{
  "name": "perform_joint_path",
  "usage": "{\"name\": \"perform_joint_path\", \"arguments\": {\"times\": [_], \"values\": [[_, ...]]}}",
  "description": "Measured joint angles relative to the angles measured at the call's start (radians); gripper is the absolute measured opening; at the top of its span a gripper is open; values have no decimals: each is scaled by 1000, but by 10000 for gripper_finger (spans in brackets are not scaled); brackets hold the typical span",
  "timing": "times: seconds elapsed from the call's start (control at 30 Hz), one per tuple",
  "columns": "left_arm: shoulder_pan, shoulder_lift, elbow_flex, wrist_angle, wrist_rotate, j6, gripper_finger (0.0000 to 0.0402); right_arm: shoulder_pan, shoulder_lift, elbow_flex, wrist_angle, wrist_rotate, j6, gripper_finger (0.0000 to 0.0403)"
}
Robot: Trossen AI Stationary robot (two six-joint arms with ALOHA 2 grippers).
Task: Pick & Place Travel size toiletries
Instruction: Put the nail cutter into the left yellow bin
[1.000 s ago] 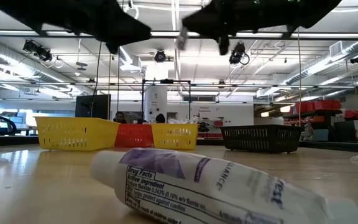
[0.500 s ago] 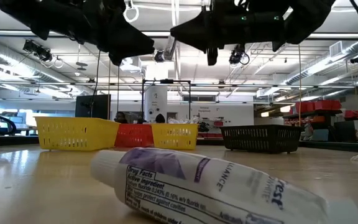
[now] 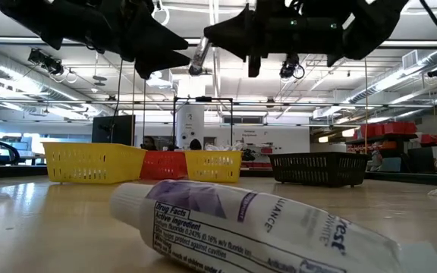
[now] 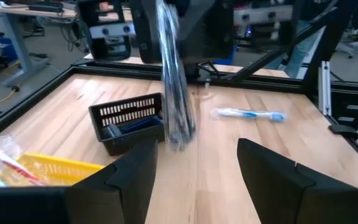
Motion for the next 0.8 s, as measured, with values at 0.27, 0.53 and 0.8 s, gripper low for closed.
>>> {"name": "perform_joint_path", "arguments": {"times": [0.27, 0.53, 0.8], "values": [[3, 0, 0, -2, -8, -18, 229, -1, 74, 33, 93, -1, -6, 39], [13, 0, 0, -1, -9, -17, 227, 0, 132, 126, 26, -27, -35, 39], [13, 0, 0, -17, -11, -8, 152, -14, 133, 130, 25, -27, -37, 39]]}}
